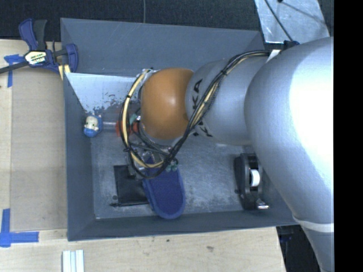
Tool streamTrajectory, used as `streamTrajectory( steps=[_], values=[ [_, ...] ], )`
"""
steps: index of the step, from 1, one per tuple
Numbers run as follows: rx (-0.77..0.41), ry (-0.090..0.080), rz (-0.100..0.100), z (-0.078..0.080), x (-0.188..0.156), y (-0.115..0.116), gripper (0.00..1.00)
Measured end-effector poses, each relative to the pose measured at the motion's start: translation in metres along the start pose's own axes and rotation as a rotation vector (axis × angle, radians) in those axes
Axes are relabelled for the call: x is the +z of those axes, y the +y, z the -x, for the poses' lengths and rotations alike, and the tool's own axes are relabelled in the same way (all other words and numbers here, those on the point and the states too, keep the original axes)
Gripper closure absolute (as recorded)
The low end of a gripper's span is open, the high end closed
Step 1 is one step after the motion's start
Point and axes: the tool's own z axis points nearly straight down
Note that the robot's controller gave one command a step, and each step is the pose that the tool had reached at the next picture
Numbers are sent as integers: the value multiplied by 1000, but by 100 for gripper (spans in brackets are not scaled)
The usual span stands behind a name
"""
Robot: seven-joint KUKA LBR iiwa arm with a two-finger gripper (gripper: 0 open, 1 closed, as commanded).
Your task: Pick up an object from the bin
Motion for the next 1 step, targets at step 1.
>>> streamTrajectory(
  steps=[1],
  values=[
    [1,-2,-1,2,-34,0,100]
  ],
)
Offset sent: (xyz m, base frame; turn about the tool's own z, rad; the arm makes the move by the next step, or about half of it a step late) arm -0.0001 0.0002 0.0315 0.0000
